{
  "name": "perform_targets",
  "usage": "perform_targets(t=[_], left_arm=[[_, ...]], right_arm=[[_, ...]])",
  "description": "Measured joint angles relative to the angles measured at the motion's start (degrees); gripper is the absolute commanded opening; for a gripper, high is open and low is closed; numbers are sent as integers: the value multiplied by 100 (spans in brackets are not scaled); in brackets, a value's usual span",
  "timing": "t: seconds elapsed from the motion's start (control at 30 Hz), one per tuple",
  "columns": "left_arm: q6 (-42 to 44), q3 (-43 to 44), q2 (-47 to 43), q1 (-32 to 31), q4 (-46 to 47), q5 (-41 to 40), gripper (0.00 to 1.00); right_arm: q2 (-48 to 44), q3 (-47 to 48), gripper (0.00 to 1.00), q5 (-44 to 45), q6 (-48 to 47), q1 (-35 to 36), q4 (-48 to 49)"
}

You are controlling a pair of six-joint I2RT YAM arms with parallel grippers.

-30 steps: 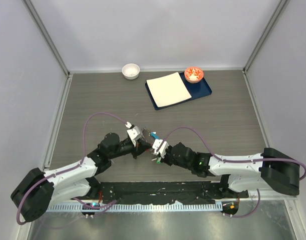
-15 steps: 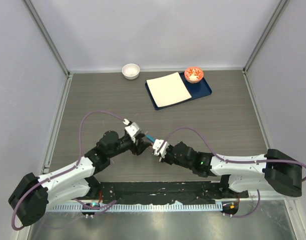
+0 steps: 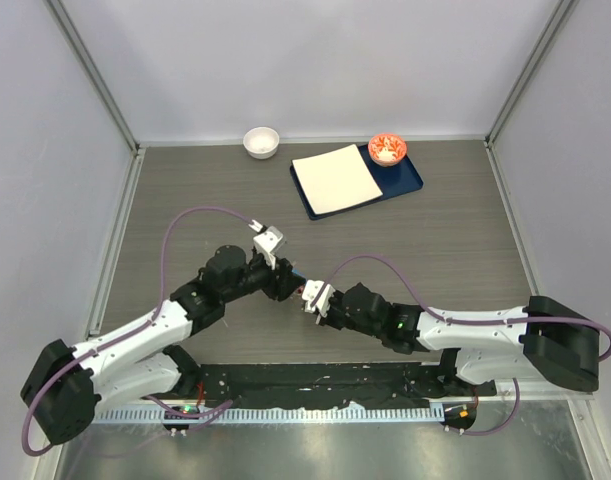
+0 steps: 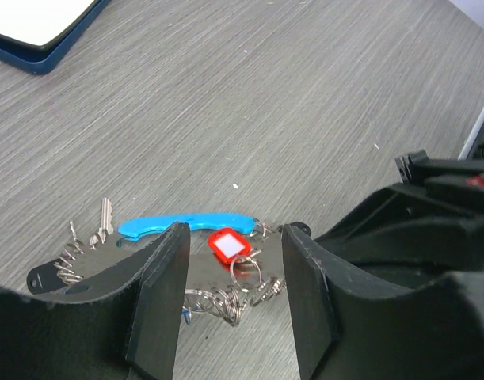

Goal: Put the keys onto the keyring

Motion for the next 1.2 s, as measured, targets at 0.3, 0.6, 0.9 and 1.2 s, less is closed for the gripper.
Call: perform_targets(t=[0.3,0.6,0.9,1.2], left_arm=[[-190,892,516,0,-1255,-111,46],[-382,1290,1287,2,-1950,55,41],[-627,1552,1547,24,-2236,415,34],[-649,1600,1620,50,-2361,632,26]], right_arm=[[17,0,1,0,-68,0,11],[68,0,1,-2,-122,0,63],[68,0,1,0,-144,0,63],[68,-9,1,0,-184,0,61]])
